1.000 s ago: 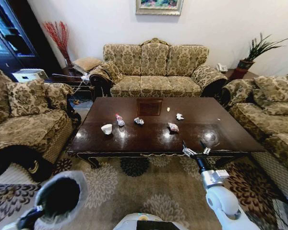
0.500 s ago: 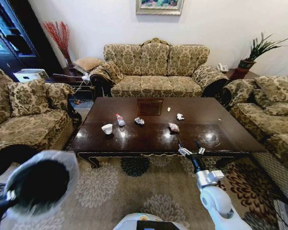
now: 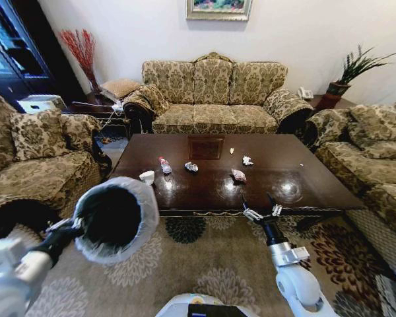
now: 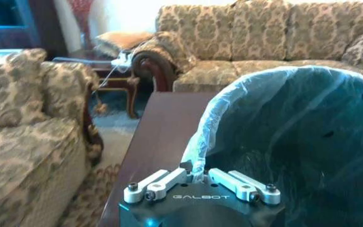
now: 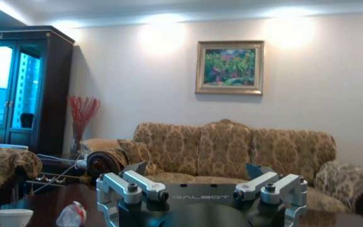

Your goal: Move to the front of the table and place the trash on the table into the trash bin.

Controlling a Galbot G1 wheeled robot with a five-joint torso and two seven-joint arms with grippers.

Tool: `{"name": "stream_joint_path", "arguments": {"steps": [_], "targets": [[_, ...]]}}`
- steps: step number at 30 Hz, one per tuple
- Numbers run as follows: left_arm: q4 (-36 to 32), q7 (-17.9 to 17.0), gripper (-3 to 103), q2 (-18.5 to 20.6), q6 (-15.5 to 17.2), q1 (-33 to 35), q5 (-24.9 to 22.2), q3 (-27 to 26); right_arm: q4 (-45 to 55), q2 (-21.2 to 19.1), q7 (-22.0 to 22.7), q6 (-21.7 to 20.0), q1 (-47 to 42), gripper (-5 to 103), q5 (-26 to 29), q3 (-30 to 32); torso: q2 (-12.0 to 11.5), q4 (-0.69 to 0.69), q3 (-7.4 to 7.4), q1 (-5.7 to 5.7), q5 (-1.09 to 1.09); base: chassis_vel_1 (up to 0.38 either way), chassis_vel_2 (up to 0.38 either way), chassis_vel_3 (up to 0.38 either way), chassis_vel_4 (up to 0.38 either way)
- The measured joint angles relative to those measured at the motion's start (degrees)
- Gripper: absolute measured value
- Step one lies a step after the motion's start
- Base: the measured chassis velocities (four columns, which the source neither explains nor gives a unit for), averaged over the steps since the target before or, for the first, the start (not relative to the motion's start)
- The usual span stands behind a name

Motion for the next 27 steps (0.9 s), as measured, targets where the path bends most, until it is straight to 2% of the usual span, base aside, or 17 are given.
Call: {"name": "stream_joint_path", "arguments": {"steps": [1, 4, 9, 15, 27], "targets": [[0.00, 0.00, 1, 0.00, 0.00, 0.00, 0.00, 0.00, 0.00, 0.00, 0.00, 0.00, 0.00, 100, 0.00, 0.00, 0.00, 0.00, 0.00, 0.00, 0.00, 0.000, 0.000, 0.000, 0.000], [2.80, -1.15, 1, 3.82, 0.92, -4.25, -2.41, 0.85, 0.01, 1.84, 0.70, -0.76, 1.94, 100, -2.74, -3.48, 0.00, 0.01, 0.00, 0.00, -0.01, 0.000, 0.000, 0.000, 0.000], [5.21, -1.97, 1, 5.91, 1.38, -7.10, -3.00, 3.12, -0.19, 3.03, 1.54, -1.92, 3.39, 100, -3.87, -5.76, 0.00, 0.01, 0.00, 0.00, -0.01, 0.000, 0.000, 0.000, 0.000], [8.98, -2.64, 1, 7.53, 1.44, -10.36, -2.82, 5.85, -1.52, 2.61, 1.75, -2.49, 4.66, 100, -4.17, -7.29, 0.00, 0.01, 0.00, 0.00, -0.01, 0.058, 0.046, -0.076, -0.070], [12.37, -3.75, 1, 11.86, 1.31, -12.73, -3.49, 5.35, -4.89, 1.86, 3.07, -3.61, 7.43, 100, -3.74, -9.80, 0.00, 0.02, -0.01, -0.01, -0.04, 0.231, 0.227, -0.222, -0.227]]}}
